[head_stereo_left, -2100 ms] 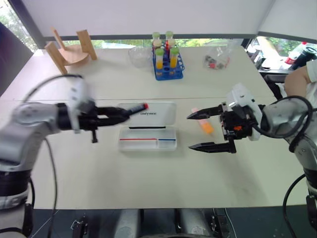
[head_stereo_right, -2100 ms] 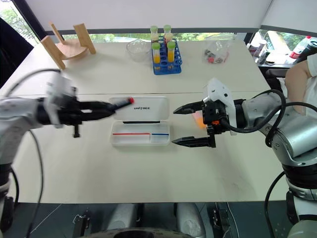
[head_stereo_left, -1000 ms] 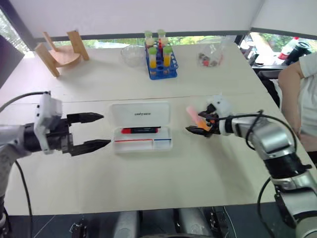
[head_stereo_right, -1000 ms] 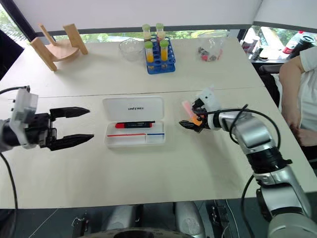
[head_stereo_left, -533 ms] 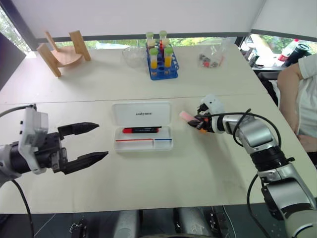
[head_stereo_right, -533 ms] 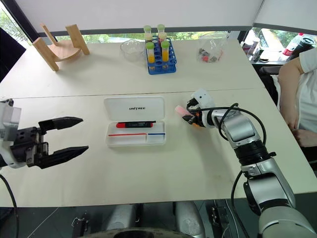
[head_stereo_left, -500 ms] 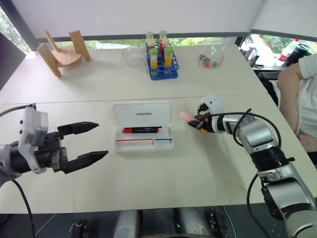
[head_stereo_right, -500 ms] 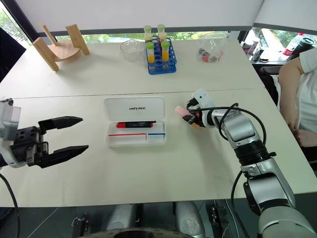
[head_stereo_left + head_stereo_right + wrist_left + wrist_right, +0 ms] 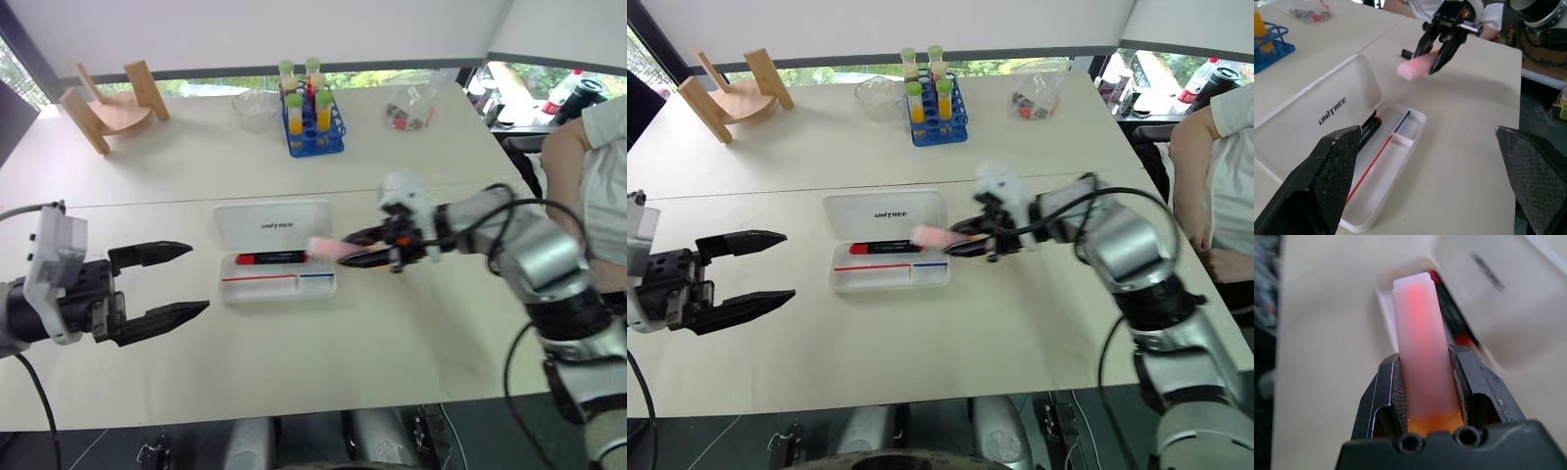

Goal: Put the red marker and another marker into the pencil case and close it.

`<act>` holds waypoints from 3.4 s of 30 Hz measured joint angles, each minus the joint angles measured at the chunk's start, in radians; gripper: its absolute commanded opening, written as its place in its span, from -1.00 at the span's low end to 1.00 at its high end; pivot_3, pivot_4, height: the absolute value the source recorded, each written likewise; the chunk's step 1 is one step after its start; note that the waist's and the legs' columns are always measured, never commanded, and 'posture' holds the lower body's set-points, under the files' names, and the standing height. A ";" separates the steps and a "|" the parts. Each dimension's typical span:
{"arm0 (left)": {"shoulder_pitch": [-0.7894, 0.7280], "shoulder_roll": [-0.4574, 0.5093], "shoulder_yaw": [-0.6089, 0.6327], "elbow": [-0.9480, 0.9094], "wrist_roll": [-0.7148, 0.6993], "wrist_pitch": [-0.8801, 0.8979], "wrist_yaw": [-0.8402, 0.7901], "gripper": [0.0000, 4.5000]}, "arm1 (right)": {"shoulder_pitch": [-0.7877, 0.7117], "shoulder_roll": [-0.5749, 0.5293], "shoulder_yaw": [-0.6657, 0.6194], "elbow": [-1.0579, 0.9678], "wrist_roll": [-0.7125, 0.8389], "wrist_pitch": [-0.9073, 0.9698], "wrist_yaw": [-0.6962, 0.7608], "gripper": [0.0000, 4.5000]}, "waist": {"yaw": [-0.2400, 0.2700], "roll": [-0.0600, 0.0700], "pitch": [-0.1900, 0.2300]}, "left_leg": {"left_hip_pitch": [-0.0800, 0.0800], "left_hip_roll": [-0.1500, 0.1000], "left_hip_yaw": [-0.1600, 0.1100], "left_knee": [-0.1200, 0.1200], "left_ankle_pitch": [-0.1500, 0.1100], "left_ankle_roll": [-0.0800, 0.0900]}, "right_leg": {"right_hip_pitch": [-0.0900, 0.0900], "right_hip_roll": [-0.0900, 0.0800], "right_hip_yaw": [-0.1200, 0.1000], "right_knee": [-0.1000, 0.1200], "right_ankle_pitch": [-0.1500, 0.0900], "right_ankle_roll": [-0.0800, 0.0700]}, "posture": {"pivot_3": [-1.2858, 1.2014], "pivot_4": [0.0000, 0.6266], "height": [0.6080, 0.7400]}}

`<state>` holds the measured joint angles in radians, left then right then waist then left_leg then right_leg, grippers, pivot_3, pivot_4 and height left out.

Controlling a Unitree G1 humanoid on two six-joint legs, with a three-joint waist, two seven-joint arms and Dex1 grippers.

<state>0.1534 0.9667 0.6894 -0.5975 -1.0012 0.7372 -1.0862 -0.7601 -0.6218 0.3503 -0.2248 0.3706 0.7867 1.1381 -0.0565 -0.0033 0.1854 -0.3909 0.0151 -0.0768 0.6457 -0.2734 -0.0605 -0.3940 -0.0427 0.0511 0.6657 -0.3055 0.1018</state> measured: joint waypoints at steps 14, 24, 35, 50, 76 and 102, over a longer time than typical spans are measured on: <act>0.052 0.023 0.072 -0.062 -0.054 0.021 0.009 1.00 | -0.103 0.303 0.232 0.312 -0.201 -0.179 -0.056 -0.62 | 0.012 -0.002 0.001 | -0.002 -0.002 0.000 0.000 0.000 -0.001 | -0.002 -0.002 0.000 0.000 0.000 0.000 | 0.03 -0.52 1.00; 0.078 0.015 0.079 -0.079 -0.054 0.015 0.026 1.00 | -0.115 0.382 0.254 0.407 -0.253 -0.231 -0.033 0.05 | 0.010 -0.002 0.001 | -0.002 -0.002 0.000 0.000 0.000 -0.001 | -0.002 -0.002 0.000 0.000 0.000 0.000 | 0.03 -0.52 1.00; 0.075 0.005 0.072 -0.086 -0.053 0.009 0.060 1.00 | -0.120 0.348 0.188 0.364 -0.251 -0.189 -0.033 0.98 | 0.015 -0.002 0.001 | -0.002 -0.002 -0.001 0.000 0.000 -0.001 | -0.001 -0.003 -0.001 -0.001 0.000 0.000 | 0.03 -0.52 1.00; 0.020 -0.003 -0.005 -0.042 -0.027 -0.023 0.061 1.00 | 0.020 0.195 0.077 0.112 -0.144 -0.002 -0.034 0.74 | -0.005 -0.002 0.001 | -0.002 -0.001 0.000 -0.002 0.000 -0.001 | -0.002 -0.002 0.000 0.000 -0.001 -0.001 | 0.03 -0.52 1.00; 0.068 0.003 0.031 -0.054 -0.033 -0.021 0.067 1.00 | 0.013 0.249 0.222 0.278 -0.160 -0.145 0.085 -0.98 | -0.003 -0.002 0.001 | -0.002 -0.001 -0.001 -0.002 0.000 -0.001 | -0.002 -0.002 -0.001 -0.001 -0.001 -0.001 | 0.03 -0.52 1.00; 0.080 -0.015 -0.006 -0.055 -0.029 -0.042 0.102 1.00 | -0.026 -0.076 -0.140 0.204 -0.105 -0.074 0.037 -0.98 | 0.014 -0.003 0.002 | -0.002 -0.002 0.000 -0.002 0.000 -0.001 | -0.002 -0.003 0.000 -0.002 -0.001 -0.001 | 0.03 -0.52 1.00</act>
<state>0.2329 0.9518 0.6835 -0.6530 -1.0302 0.6951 -0.9843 -0.7859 -0.6973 0.2106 -0.0208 0.2656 0.7131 1.1747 -0.0420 -0.0058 0.1872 -0.3929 0.0131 -0.0763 0.6439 -0.2731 -0.0616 -0.3958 -0.0458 0.0506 0.6640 -0.3062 0.1009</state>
